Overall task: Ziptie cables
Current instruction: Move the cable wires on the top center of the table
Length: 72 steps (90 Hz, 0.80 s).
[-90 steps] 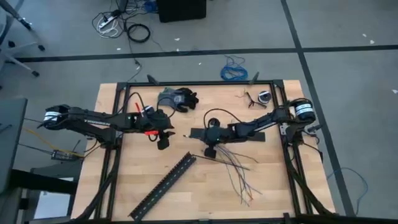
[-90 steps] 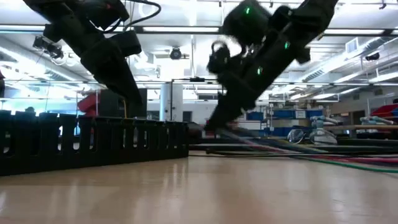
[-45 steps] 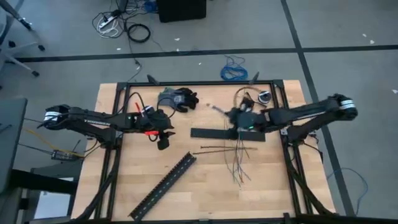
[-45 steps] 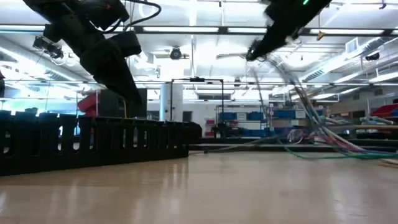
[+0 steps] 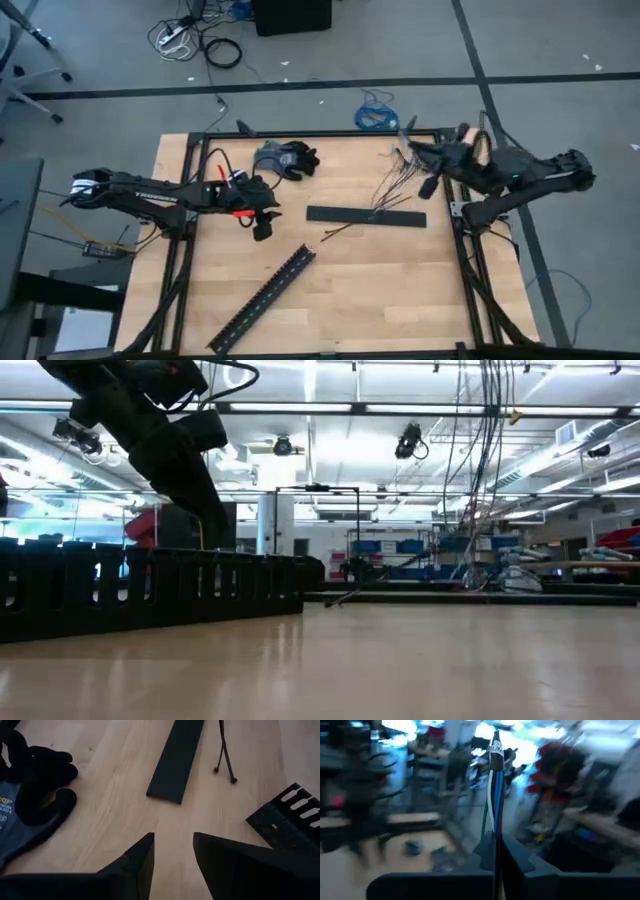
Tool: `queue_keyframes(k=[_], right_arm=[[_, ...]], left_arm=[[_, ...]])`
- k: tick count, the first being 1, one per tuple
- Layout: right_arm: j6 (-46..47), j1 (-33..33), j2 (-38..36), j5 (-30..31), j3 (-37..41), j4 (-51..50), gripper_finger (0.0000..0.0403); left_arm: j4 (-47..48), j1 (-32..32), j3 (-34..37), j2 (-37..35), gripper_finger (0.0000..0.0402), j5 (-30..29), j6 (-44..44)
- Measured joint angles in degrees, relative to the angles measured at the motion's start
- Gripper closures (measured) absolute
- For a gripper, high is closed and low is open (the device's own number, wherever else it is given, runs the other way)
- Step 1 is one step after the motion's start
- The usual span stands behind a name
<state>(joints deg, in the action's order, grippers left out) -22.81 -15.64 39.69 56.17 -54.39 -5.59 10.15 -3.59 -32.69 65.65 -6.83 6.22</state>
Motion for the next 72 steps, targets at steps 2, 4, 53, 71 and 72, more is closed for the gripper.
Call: queue_keyframes(k=[2,4,53,71,72], right_arm=[[-3.2,-0.3,-0.3,1.7,0.0,1.7,0.0402],[-6.9,-0.5,-0.5,3.1,0.0,3.5,0.0402],[-15.2,8.0,18.8,-3.9,0.0,-0.7,0.0402],[-7.8,17.6,33.8,-20.5,0.0,0.6,0.0402],[-7.8,18.1,34.8,-21.5,0.0,1.4,0.0403]], left_arm=[[0.0,0.0,0.0,0.0,0.0270,0.0,0.0],[0.0,0.0,0.0,0.0,0.0270,0.0,0.0],[0.0,0.0,0.0,0.0,0.0270,0.0,0.0],[0.2,0.0,0.0,0.0,0.0270,0.1,0.2],[0.2,0.0,0.0,0.0,0.0270,0.1,0.2]])
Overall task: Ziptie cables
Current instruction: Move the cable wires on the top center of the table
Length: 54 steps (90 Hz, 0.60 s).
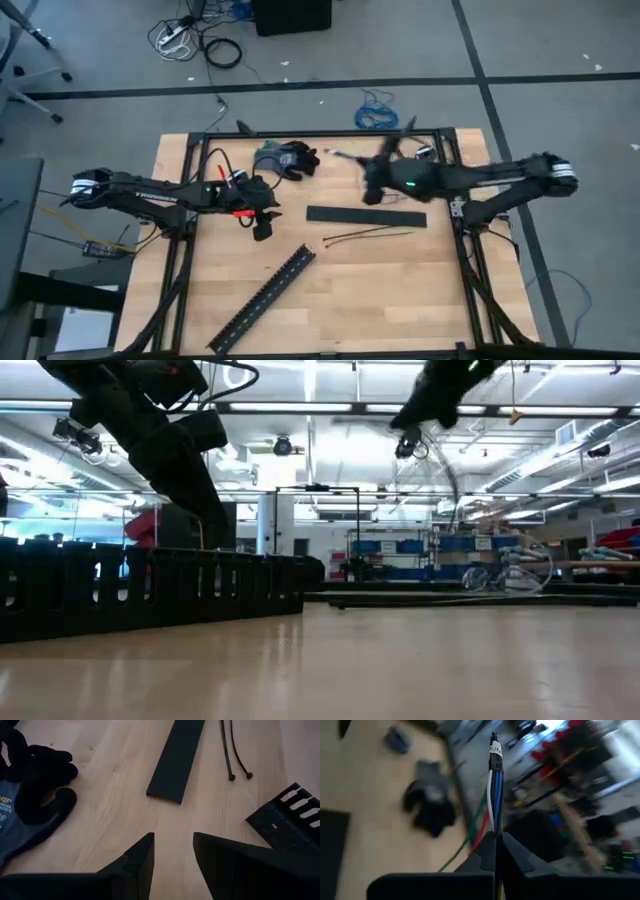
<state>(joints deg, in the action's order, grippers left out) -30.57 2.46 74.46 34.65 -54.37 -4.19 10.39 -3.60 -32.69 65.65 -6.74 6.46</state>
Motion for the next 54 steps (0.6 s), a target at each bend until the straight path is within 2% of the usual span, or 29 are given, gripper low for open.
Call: queue_keyframes(k=[12,20,36,54], right_arm=[[0.5,3.8,11.5,-13.4,0.0,10.5,0.0402],[1.2,4.9,18.6,-19.7,-0.5,17.5,0.0402],[3.4,5.5,30.7,-27.1,-5.9,20.9,0.0402],[4.3,5.5,38.1,-30.0,-12.7,21.0,0.0390]], left_arm=[[0.1,0.0,0.0,0.0,0.0270,0.2,-0.2],[0.4,0.0,0.0,0.0,0.0270,0.3,-0.3],[0.4,0.0,0.0,0.0,0.0270,0.3,-0.3],[1.0,0.0,0.0,0.0,0.0270,0.4,-0.1]])
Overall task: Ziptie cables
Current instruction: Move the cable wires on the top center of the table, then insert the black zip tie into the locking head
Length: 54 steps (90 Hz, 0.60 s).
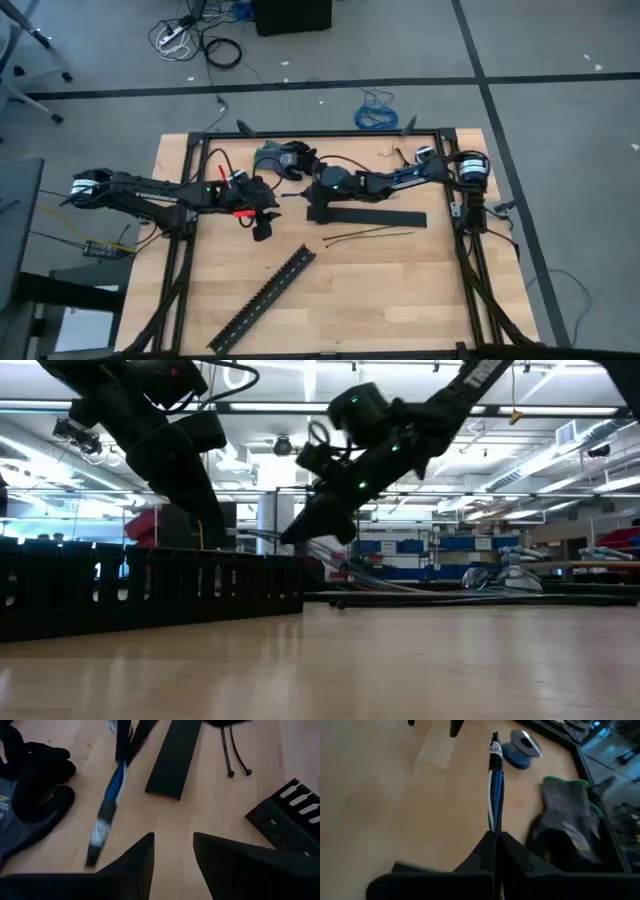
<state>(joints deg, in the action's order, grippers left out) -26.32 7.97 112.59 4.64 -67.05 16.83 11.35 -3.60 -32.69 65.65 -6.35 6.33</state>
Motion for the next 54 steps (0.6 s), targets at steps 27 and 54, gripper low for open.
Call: queue_keyframes(k=[27,54], right_arm=[[6.4,-0.7,-3.1,0.2,-6.5,-15.8,0.0272],[17.4,-6.2,-15.7,7.2,-7.1,-48.5,0.0193]], left_arm=[[-0.1,0.0,0.0,0.0,0.0270,0.0,1.7],[-0.2,0.0,0.0,0.0,0.0270,0.0,3.1]])
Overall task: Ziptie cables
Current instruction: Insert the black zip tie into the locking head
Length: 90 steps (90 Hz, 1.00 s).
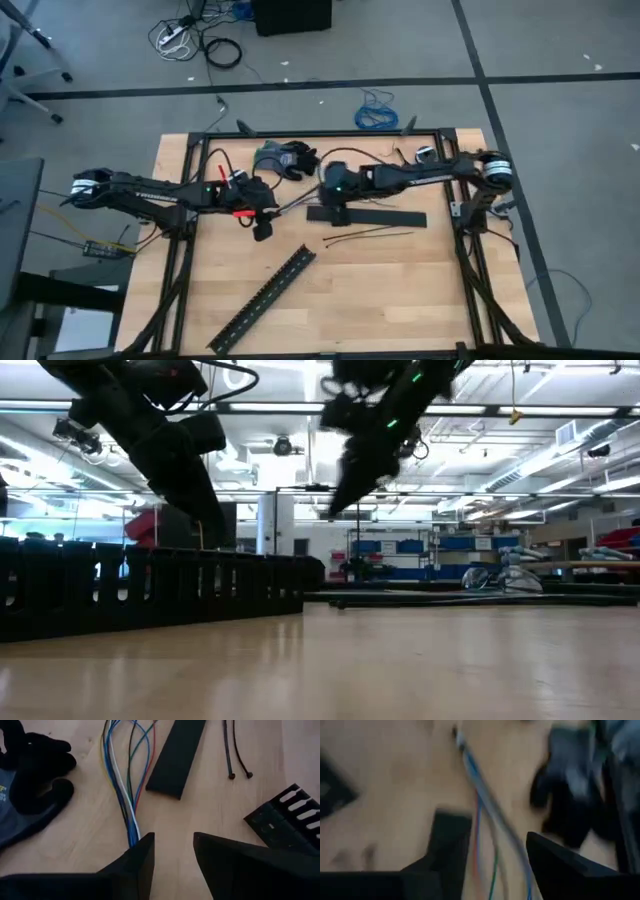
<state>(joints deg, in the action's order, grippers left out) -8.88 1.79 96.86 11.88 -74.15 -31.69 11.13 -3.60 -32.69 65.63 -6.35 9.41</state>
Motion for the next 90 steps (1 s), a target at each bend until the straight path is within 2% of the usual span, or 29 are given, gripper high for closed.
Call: queue_keyframes(k=[7,18,29,44,66,90], right_arm=[[6.7,-3.1,-2.5,-1.3,0.5,-5.4,0.0191],[13.9,-8.5,-3.8,-1.3,2.1,-6.4,0.0199],[19.2,-12.7,-1.8,3.8,4.2,-1.2,0.0212],[18.4,-14.9,5.1,5.4,6.3,11.2,0.0228],[17.6,-15.1,11.4,3.7,6.3,11.8,0.0240],[16.7,-15.1,15.0,3.2,6.3,14.8,0.0246]], left_arm=[[-0.3,0.0,0.0,0.0,0.0270,0.0,-0.4],[-2.8,0.0,0.0,0.0,0.0270,0.0,-1.9],[-5.1,0.0,0.0,0.0,0.0270,0.0,-2.0],[-5.6,0.0,0.0,0.0,0.0270,1.0,-3.3],[-5.3,0.0,0.0,0.0,0.0270,1.4,-3.2],[-5.7,0.0,0.0,0.0,0.0270,1.5,-4.8]])
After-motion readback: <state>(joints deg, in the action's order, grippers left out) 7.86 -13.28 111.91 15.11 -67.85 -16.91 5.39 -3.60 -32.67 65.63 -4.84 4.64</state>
